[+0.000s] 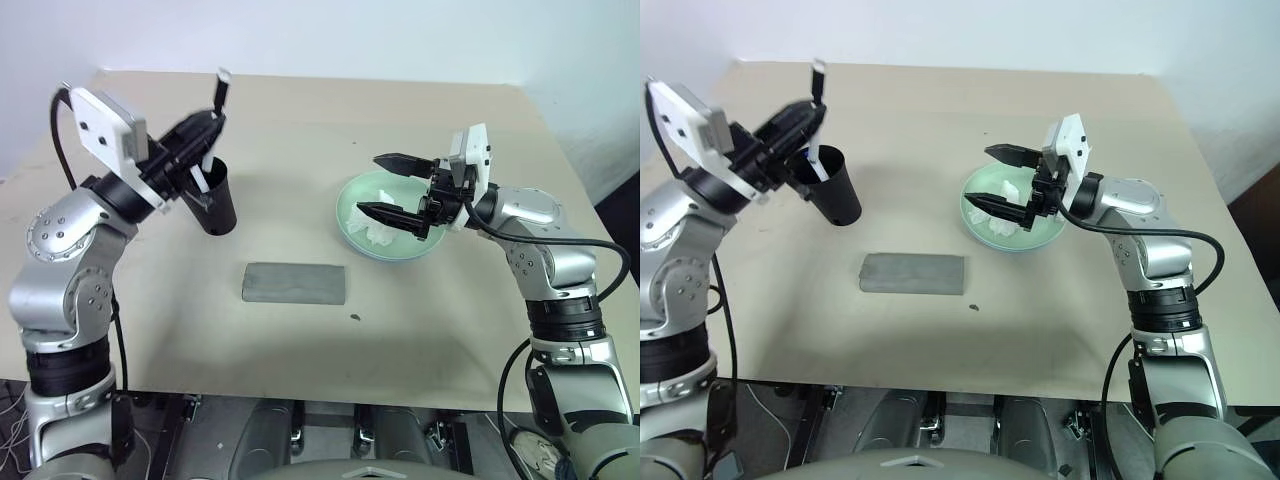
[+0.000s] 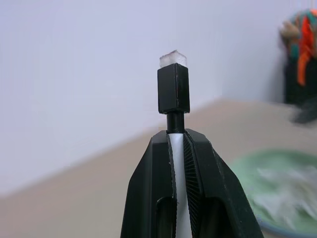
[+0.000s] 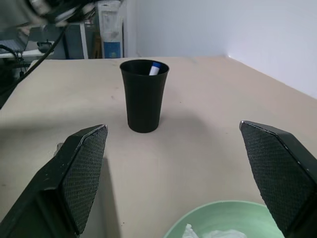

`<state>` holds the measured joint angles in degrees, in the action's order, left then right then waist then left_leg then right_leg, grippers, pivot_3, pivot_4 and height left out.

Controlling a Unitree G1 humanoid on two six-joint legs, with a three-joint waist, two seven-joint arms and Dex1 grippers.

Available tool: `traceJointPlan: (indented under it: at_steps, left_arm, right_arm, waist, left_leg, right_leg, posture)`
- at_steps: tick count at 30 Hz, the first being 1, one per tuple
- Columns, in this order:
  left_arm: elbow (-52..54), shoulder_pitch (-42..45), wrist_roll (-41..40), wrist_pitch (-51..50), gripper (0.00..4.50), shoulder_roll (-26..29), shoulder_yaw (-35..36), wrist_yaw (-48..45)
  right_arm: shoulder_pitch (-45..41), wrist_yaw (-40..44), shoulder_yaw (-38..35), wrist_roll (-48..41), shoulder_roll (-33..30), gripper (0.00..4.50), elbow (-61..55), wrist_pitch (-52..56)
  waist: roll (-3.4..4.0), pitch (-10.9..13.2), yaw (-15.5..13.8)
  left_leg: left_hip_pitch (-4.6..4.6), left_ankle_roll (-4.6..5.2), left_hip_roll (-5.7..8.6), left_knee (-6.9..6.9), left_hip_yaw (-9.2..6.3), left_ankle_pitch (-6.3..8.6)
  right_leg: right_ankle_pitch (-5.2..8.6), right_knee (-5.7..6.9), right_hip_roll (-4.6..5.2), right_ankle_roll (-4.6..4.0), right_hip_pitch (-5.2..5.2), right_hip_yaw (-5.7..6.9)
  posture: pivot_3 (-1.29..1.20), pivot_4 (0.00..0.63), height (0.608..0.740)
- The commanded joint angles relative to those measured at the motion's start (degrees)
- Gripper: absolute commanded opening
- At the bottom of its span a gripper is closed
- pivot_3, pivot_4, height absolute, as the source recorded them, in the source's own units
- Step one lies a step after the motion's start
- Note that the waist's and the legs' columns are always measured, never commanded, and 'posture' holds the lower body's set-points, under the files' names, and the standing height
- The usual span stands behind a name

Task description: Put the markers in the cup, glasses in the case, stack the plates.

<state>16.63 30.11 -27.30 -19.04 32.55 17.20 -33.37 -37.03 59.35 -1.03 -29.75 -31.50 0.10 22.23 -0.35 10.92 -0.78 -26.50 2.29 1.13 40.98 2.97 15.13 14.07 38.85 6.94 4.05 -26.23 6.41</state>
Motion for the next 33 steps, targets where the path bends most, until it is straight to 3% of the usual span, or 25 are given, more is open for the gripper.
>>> traceJointPlan:
  at_steps: [1,13,33]
  left_arm:
    - [-3.89,1.82,4.07,7.58,0.02,0.25,1.44,1.72]
    - [-19.13,1.96,4.16,20.02,0.02,0.15,3.11,-0.92]
    - [-28.9,1.42,4.16,23.27,0.02,-4.45,0.45,-4.43]
  right_arm:
    - [-0.45,-0.49,-1.85,-1.27,-0.29,4.5,-2.68,0.17]
    - [0.01,0.78,-1.3,-3.56,-0.94,4.5,-5.58,3.07]
    - [0.45,0.61,-2.02,-3.21,-2.58,4.5,-5.8,3.06]
  waist:
    - [0.0,0.0,0.01]
    - [-0.01,0.0,-0.04]
    - [-0.03,0.0,0.02]
  left_leg:
    - [0.0,0.02,0.0,0.0,0.0,0.01]
    - [0.0,0.08,0.0,0.02,0.01,0.02]
    - [0.0,0.11,0.0,0.03,0.02,0.03]
  right_leg:
    - [-0.01,0.0,0.0,0.02,0.0,0.0]
    - [-0.04,0.0,-0.02,0.06,0.02,0.01]
    - [-0.06,0.0,-0.01,0.09,0.02,0.01]
  posture:
    - [0.0,0.15,0.681]
    - [0.0,0.15,0.681]
    - [0.0,0.15,0.681]
